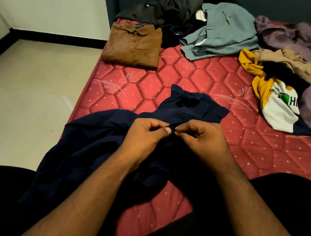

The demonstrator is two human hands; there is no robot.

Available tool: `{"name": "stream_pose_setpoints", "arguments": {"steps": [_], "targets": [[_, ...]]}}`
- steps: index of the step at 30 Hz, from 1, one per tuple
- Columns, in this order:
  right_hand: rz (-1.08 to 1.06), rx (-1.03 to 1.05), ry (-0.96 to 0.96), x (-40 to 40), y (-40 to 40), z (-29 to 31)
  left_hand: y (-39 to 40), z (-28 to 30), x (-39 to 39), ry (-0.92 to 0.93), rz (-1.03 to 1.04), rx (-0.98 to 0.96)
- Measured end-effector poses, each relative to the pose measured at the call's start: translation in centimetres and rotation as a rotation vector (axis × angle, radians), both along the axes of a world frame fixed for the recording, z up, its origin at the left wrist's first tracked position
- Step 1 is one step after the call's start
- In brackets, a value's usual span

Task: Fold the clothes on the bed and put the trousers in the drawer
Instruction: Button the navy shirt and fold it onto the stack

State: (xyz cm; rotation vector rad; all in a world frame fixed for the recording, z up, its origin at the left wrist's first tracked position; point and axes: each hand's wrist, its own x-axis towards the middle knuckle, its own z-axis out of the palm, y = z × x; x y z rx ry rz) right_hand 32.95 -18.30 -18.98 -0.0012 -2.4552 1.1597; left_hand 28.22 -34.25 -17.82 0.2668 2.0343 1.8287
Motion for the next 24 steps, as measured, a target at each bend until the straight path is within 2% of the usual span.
{"name": "stream_pose_setpoints", "arguments": {"steps": [3,8,10,13,17,19,24], "targets": [[0.023,-0.028,0.040,0.1,-0.2,0.1,0.0,0.0,0.2,0.068,0.018,0.044],[0.010,-0.110,-0.025,0.2,0.4,0.2,0.7,-0.5,0.9,0.146,0.074,0.064],[0.025,-0.081,-0.042,0.4,0.5,0.2,0.7,-1.0,1.1,0.286,0.060,0.009],[0.030,-0.052,-0.050,0.5,0.2,0.3,0.5,-2.1,1.3,0.656,0.029,-0.166],[0.029,-0.040,-0.057,0.5,-0.1,0.1,0.0,-2.9,1.9,0.824,0.078,-0.258],[0.051,-0.020,-0.044,0.4,-0.1,-0.2,-0.1,-3.3,2.1,0.836,0.112,-0.241],[-0.010,0.062,-0.059,0.4,-0.4,-0.5,0.0,-3.5,2.1,0.643,0.200,-0.099]]}}
